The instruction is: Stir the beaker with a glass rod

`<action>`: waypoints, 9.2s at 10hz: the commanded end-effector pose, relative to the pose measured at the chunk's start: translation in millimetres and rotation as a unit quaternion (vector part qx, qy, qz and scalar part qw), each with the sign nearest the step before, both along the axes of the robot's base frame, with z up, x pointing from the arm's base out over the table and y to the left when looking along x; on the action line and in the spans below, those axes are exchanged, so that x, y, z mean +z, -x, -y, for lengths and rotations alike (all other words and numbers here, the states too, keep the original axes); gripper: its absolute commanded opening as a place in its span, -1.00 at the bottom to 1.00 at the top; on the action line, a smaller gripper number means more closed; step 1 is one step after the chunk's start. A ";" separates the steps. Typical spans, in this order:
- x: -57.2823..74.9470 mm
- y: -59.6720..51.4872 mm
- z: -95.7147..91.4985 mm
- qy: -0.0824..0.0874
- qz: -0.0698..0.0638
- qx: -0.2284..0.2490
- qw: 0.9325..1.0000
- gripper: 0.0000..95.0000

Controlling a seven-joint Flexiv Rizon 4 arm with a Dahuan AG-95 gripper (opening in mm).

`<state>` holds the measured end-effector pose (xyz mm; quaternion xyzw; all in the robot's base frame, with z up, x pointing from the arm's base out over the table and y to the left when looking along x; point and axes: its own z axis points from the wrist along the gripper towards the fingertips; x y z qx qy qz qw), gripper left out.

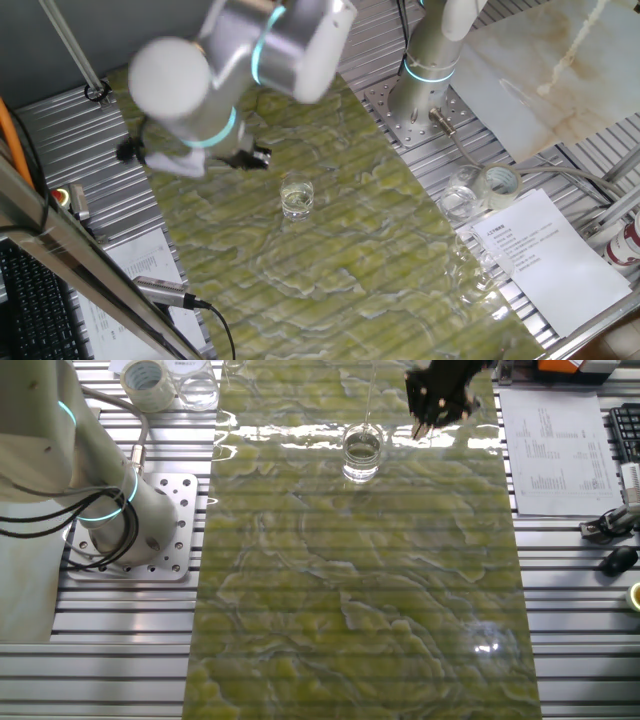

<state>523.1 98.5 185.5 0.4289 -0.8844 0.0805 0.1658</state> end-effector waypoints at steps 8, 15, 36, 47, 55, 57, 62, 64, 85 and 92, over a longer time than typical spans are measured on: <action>17.5 12.4 -41.2 0.009 -0.021 0.208 0.978 -1.00; 14.6 12.5 -49.2 0.056 -0.053 0.212 0.974 -1.00; 28.0 16.6 -74.0 0.068 -0.079 0.295 0.950 -1.00; 48.1 8.0 -93.3 0.069 -0.074 0.310 0.945 -1.00; 52.7 17.3 -111.5 0.067 -0.070 0.316 0.944 -0.60; 59.1 24.8 -122.0 0.067 -0.076 0.322 0.941 -0.60; 58.7 40.3 -132.7 0.068 -0.080 0.320 0.941 -0.60; 59.0 42.1 -133.2 0.065 -0.088 0.318 0.942 -0.60; 63.0 68.4 -171.5 0.091 -0.068 0.256 0.960 -0.60; 61.3 63.8 -174.9 0.096 -0.055 0.235 0.966 -0.60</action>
